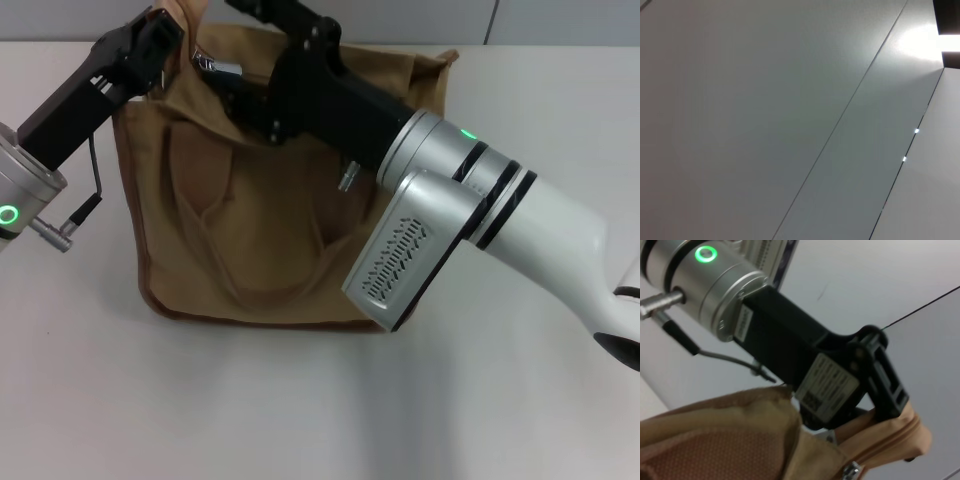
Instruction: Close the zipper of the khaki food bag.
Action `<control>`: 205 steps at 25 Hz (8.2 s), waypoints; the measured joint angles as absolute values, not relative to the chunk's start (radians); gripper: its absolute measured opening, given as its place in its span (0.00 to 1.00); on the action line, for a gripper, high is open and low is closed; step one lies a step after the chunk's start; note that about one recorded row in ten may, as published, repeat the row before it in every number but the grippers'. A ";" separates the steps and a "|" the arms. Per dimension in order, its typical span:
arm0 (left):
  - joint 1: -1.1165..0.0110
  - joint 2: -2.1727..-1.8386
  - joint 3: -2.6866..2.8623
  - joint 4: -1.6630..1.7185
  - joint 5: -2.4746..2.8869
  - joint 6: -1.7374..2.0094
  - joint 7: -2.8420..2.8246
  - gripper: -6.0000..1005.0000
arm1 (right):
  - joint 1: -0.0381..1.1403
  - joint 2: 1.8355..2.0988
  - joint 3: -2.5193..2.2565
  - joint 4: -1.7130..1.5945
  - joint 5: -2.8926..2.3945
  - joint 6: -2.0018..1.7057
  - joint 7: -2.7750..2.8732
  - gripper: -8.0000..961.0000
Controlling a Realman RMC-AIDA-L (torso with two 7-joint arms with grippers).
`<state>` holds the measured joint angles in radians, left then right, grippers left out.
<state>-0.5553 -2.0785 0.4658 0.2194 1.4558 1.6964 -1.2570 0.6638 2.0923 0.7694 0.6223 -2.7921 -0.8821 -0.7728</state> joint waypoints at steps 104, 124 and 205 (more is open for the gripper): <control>-0.462 -2.072 0.460 0.248 1.360 1.723 -1.281 0.02 | 0.413 2.092 0.610 0.833 -2.465 -0.828 -0.699 0.38; -0.470 -2.072 0.460 0.248 1.360 1.724 -1.282 0.02 | 0.472 2.092 0.674 0.858 -2.411 -0.668 -0.659 0.38; -0.476 -2.071 0.449 0.252 1.351 1.713 -1.272 0.02 | 0.544 2.092 0.679 0.842 -2.404 -0.601 -0.678 0.04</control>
<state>-0.4762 -2.0708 0.4494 0.2521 1.3513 1.7134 -1.2716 0.5444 2.0923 0.6787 0.8419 -2.4043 -0.6014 -0.6783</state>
